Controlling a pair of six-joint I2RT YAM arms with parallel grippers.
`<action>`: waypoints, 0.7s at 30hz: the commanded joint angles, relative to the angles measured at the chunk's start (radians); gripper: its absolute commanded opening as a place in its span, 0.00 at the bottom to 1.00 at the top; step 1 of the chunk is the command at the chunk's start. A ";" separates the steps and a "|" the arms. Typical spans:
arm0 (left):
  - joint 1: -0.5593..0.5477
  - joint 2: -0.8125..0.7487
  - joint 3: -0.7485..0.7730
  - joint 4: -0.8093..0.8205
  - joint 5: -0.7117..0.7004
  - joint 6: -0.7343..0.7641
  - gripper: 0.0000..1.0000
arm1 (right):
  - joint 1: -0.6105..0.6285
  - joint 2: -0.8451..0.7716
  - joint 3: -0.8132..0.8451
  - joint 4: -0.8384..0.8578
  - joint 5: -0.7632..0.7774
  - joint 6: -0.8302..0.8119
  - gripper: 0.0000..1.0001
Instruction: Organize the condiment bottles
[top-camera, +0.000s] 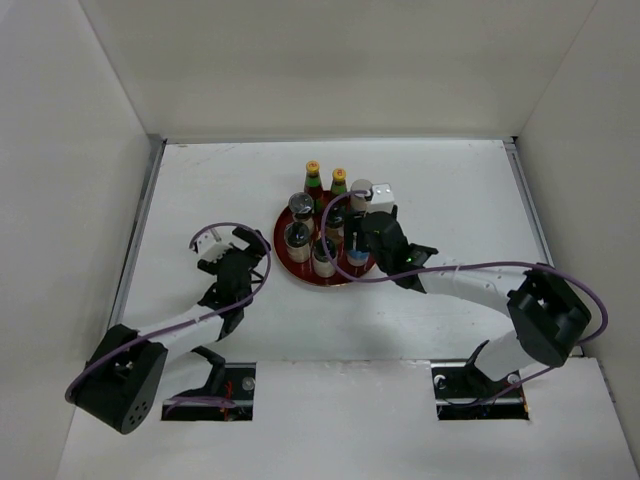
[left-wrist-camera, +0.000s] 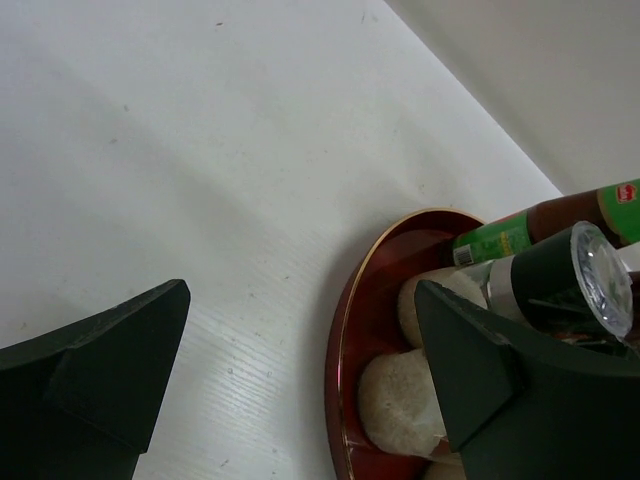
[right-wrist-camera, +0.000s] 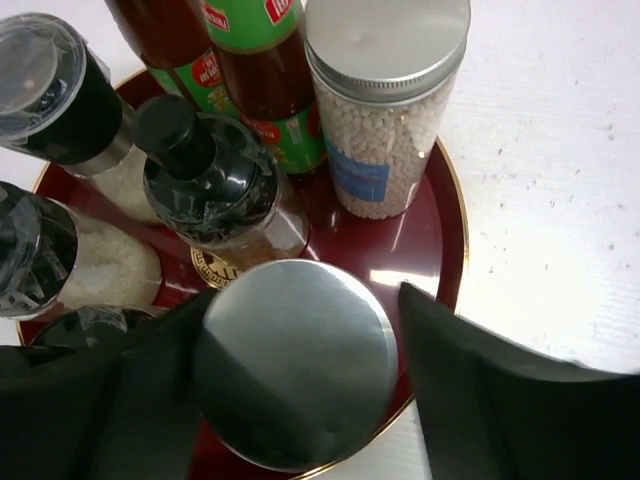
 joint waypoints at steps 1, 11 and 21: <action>0.010 0.014 0.062 -0.064 -0.007 -0.057 1.00 | 0.004 -0.029 0.039 0.097 0.033 -0.008 0.89; 0.012 -0.020 0.111 -0.182 -0.019 -0.082 1.00 | -0.051 -0.336 -0.105 0.091 0.131 -0.020 1.00; 0.018 -0.047 0.111 -0.187 -0.005 -0.090 1.00 | -0.158 -0.525 -0.320 0.027 0.179 0.095 1.00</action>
